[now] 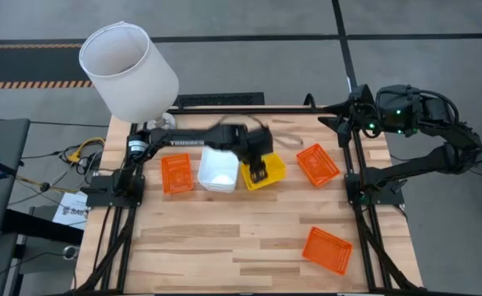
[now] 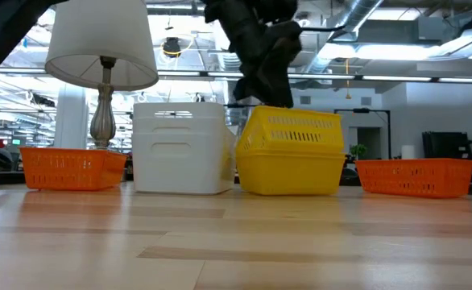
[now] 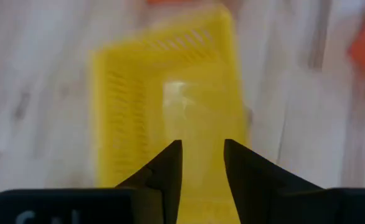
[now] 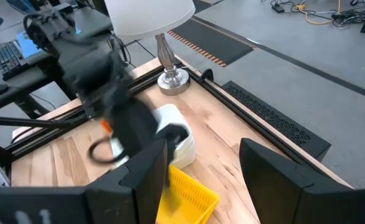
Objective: Stack baskets by color
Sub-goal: Stack the bottom yellow bin on top of the top yellow bin
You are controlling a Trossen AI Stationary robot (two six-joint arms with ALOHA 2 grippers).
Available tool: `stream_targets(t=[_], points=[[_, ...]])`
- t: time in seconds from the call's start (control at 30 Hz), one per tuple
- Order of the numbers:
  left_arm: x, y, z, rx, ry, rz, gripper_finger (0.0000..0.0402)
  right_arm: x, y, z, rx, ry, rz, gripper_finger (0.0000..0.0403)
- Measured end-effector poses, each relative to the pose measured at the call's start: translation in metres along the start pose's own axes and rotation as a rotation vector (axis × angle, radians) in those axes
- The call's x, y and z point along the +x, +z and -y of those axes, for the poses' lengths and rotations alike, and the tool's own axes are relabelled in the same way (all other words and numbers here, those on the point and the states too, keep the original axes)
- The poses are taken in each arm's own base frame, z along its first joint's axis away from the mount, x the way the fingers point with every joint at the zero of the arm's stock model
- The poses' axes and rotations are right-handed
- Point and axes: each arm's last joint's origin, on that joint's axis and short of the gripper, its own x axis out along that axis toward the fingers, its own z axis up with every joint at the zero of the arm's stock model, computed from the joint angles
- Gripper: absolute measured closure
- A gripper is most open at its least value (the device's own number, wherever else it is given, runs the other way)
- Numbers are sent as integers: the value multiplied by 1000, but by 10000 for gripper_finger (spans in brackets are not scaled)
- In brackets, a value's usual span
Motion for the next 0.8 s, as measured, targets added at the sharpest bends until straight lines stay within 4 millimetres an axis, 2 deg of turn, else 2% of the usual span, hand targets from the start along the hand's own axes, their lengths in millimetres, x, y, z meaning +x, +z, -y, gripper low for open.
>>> stream_targets(t=[0.1, 0.2, 0.37, 0.47, 0.57, 0.67, 0.8], points=[[8, -6, 20, 61, 5, 11, 302, 0, 0, 0, -2, -1, -4, 177], [10, -8, 30, 84, 40, 28, 303, 0, -1, 0, -5, -5, -12, 177], [9, -4, 23, 42, 59, 63, 303, 0, -2, 1, -9, -9, -22, 177], [-5, 5, 13, -54, 46, 111, 303, 0, -3, 1, -10, -11, -26, 177], [-18, 16, 10, -96, -50, 159, 303, 0, -3, 1, -10, -11, -28, 177], [-15, 14, 13, -105, -90, 139, 303, 0, -3, 1, -10, -10, -28, 177], [-2, 5, 19, -93, -89, 92, 303, 0, -3, 1, -10, -10, -28, 177]])
